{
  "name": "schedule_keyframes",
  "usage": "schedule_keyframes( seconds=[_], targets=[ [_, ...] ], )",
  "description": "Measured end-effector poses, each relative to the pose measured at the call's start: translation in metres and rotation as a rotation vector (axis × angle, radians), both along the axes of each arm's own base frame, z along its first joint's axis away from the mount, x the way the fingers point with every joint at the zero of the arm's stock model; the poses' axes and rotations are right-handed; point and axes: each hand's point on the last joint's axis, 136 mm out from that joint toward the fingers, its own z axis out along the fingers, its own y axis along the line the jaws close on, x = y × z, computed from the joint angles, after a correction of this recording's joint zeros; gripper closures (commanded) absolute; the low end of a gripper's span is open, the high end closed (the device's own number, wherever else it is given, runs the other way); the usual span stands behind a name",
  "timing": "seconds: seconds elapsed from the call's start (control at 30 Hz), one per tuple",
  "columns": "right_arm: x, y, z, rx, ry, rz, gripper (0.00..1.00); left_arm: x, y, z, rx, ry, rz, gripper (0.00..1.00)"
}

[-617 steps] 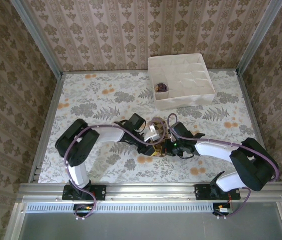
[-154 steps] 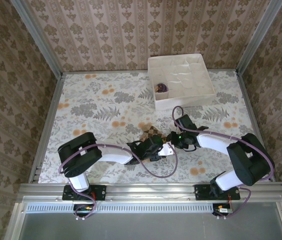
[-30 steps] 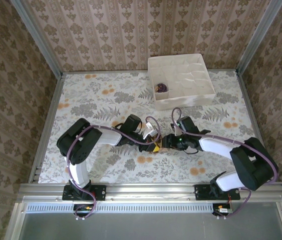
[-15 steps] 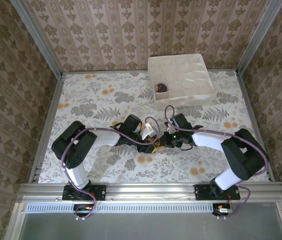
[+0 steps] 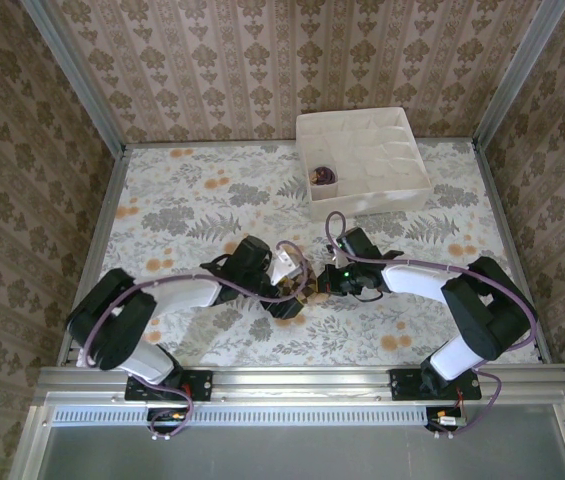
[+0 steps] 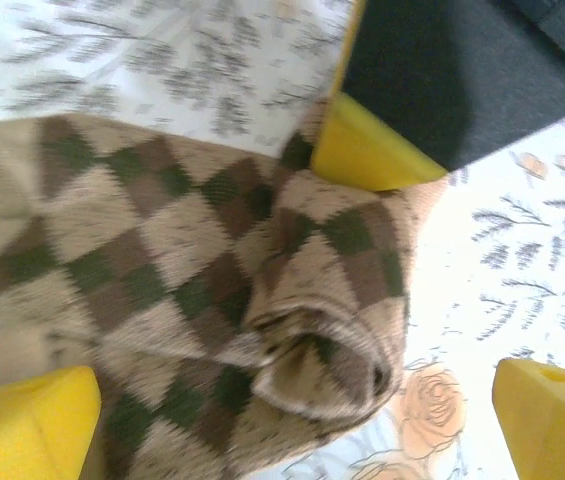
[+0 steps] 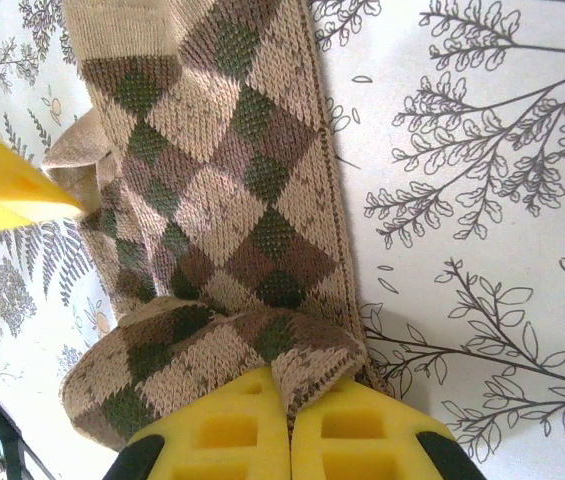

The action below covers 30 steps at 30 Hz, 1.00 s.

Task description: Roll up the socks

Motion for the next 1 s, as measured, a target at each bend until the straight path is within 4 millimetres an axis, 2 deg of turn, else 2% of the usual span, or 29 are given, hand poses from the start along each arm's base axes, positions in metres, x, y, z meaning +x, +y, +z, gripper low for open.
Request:
schedule_keyframes(
  seconds=[0.17, 0.3, 0.4, 0.53, 0.6, 0.73, 1.0],
  targets=[
    [0.0, 0.001, 0.0, -0.018, -0.005, 0.002, 1.0, 0.03, 0.03, 0.026, 0.034, -0.08, 0.222, 0.0],
    [-0.003, 0.004, 0.001, -0.032, -0.006, 0.013, 1.0, 0.047, 0.059, 0.027, 0.073, -0.041, 0.385, 0.01],
    [-0.004, 0.005, 0.001, -0.045, -0.009, 0.019, 1.0, 0.052, 0.071, 0.019, 0.083, 0.011, 0.456, 0.15],
    [-0.007, 0.007, 0.001, -0.061, -0.007, 0.028, 1.0, 0.048, 0.067, 0.0, 0.089, 0.105, 0.476, 0.46],
    [-0.007, 0.007, 0.001, -0.069, -0.011, 0.031, 1.0, 0.045, 0.062, -0.013, 0.094, 0.157, 0.473, 0.58],
    [-0.009, 0.008, 0.001, -0.085, -0.013, 0.037, 1.0, 0.045, 0.051, -0.026, 0.066, 0.221, 0.481, 0.69],
    [-0.012, 0.012, 0.001, -0.105, -0.027, 0.048, 1.0, 0.054, 0.036, -0.038, 0.028, 0.287, 0.507, 0.73]
  ],
)
